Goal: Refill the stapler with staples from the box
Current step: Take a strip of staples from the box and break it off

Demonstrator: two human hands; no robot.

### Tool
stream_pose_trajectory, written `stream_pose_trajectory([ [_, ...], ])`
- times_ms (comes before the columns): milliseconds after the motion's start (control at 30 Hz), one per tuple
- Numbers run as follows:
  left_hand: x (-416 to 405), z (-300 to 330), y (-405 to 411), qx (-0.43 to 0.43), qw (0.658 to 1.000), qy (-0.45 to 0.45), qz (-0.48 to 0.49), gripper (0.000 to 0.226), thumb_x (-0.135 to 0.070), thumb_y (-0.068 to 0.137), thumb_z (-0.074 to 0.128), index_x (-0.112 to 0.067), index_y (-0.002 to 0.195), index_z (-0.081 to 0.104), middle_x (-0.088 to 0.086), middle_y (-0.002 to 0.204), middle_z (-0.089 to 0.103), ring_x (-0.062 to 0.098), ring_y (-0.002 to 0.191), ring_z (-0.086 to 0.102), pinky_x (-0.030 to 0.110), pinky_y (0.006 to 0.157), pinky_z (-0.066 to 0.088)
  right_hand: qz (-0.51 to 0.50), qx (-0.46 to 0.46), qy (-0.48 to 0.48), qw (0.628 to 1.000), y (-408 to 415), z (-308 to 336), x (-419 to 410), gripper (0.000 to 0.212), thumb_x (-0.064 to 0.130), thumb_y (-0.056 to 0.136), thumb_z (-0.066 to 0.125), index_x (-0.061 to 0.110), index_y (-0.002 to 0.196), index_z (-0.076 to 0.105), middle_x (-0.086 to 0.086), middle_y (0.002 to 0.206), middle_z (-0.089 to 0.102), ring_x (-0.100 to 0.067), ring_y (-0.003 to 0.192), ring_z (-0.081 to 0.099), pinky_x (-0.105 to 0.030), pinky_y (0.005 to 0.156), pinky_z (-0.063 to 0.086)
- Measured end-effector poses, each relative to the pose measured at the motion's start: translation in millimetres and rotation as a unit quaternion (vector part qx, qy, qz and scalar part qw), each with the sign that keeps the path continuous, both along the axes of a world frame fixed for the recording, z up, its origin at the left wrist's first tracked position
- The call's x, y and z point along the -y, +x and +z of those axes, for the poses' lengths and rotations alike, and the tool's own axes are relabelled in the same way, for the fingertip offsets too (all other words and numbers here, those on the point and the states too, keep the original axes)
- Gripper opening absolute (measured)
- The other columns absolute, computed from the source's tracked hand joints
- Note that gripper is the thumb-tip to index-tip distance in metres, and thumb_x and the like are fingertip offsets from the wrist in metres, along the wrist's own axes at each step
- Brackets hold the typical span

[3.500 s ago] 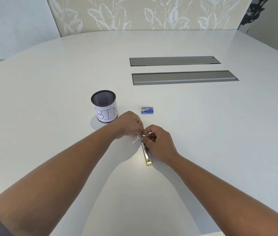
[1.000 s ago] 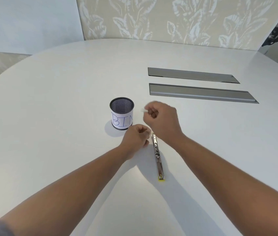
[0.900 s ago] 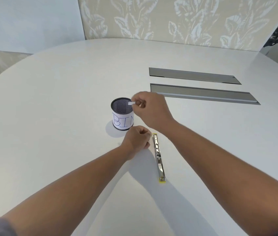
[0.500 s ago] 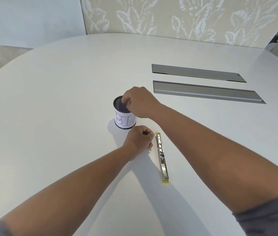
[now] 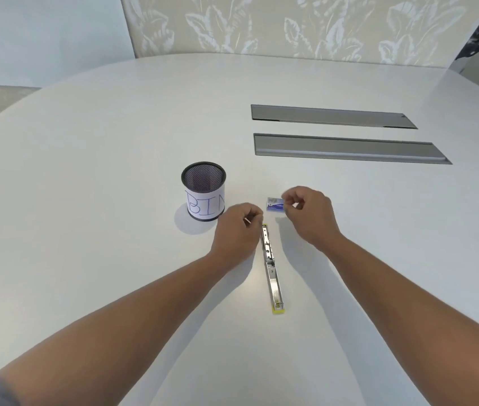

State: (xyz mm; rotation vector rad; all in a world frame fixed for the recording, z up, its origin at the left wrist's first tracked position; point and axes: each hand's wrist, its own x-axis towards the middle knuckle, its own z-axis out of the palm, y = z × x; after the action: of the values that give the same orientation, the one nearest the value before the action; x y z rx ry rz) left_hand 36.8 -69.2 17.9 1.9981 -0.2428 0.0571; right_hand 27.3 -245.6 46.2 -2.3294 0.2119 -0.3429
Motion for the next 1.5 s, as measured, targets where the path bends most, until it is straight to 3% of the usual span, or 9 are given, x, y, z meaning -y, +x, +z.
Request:
stream_pose_trajectory([
  [200,21,8,33,0.016,0.999,0.038,-0.026,0.027,-0.02,0.094,0.066,-0.021,0.122,0.067,-0.01,0.112,0.054,-0.006,0.087,0.053,0.005,0.077,0.039,-0.032,-0.014,0.048,0.998,-5,-30,23,0.021,0.01,0.087,0.069,0.022,0.103,0.071,0.009,0.091,0.068,-0.006,0.064,0.055,-0.022,0.071,0.045],
  [333,30,11,53,-0.026,0.996,0.074,-0.053,0.037,-0.02,0.091,0.072,-0.021,0.128,0.065,-0.004,0.12,0.055,0.002,0.086,0.055,0.0,0.061,0.039,-0.029,-0.028,0.048,0.998,0,-37,29,0.028,0.011,0.087,0.07,0.018,0.114,0.07,0.006,0.098,0.065,-0.004,0.065,0.054,-0.023,0.075,0.045],
  [433,34,11,62,-0.057,0.992,0.076,-0.077,0.044,-0.015,0.086,0.078,-0.018,0.128,0.066,0.001,0.123,0.059,0.01,0.086,0.059,0.004,0.051,0.043,-0.023,-0.039,0.042,0.998,5,-39,30,0.032,0.012,0.087,0.07,0.016,0.119,0.069,0.006,0.096,0.065,-0.001,0.067,0.054,-0.019,0.073,0.042],
  [533,36,10,65,-0.066,0.988,0.098,-0.1,0.046,-0.015,0.082,0.081,-0.018,0.126,0.068,-0.003,0.116,0.062,0.0,0.078,0.056,0.004,0.051,0.04,-0.024,-0.04,0.042,0.998,8,-40,30,0.035,0.012,0.088,0.07,0.015,0.122,0.069,0.006,0.096,0.068,0.001,0.068,0.055,-0.014,0.07,0.041],
  [767,39,13,68,-0.035,0.981,0.149,-0.122,0.047,-0.017,0.077,0.085,-0.015,0.122,0.072,-0.004,0.106,0.059,0.015,0.091,0.061,0.022,0.082,0.043,-0.023,-0.042,0.037,0.998,10,-39,24,0.027,0.011,0.088,0.066,0.022,0.111,0.074,0.017,0.086,0.067,-0.008,0.069,0.058,-0.031,0.077,0.052],
  [933,41,14,74,-0.016,0.97,0.198,-0.137,0.035,-0.022,0.073,0.088,-0.015,0.106,0.077,0.003,0.097,0.067,0.022,0.09,0.064,0.024,0.074,0.041,-0.021,-0.041,0.043,0.998,13,-39,25,0.031,0.015,0.089,0.069,0.022,0.118,0.073,0.014,0.092,0.07,-0.002,0.071,0.058,-0.03,0.082,0.053],
  [1100,40,14,77,-0.026,0.97,0.2,-0.134,0.034,-0.02,0.072,0.089,-0.015,0.103,0.075,-0.001,0.098,0.066,0.021,0.094,0.062,0.03,0.081,0.05,-0.008,-0.044,0.04,0.998,15,-40,28,0.033,0.019,0.087,0.073,0.023,0.12,0.072,0.015,0.093,0.07,0.001,0.07,0.057,-0.03,0.081,0.053],
  [1300,37,18,81,-0.031,0.965,0.216,-0.144,0.029,-0.019,0.071,0.089,-0.016,0.095,0.073,0.004,0.1,0.07,0.021,0.094,0.062,0.027,0.076,0.045,0.025,-0.075,0.024,0.997,20,-38,33,0.042,0.027,0.089,0.074,0.028,0.13,0.067,0.014,0.098,0.068,-0.009,0.084,0.058,-0.027,0.081,0.046],
  [1500,36,20,80,-0.025,0.962,0.227,-0.149,0.028,-0.018,0.073,0.087,-0.015,0.096,0.072,0.004,0.101,0.07,0.02,0.091,0.061,0.027,0.074,0.046,0.046,-0.097,0.032,0.994,27,-32,37,0.03,0.026,0.084,0.079,0.028,0.113,0.074,0.014,0.09,0.066,-0.005,0.078,0.055,-0.026,0.071,0.042],
])
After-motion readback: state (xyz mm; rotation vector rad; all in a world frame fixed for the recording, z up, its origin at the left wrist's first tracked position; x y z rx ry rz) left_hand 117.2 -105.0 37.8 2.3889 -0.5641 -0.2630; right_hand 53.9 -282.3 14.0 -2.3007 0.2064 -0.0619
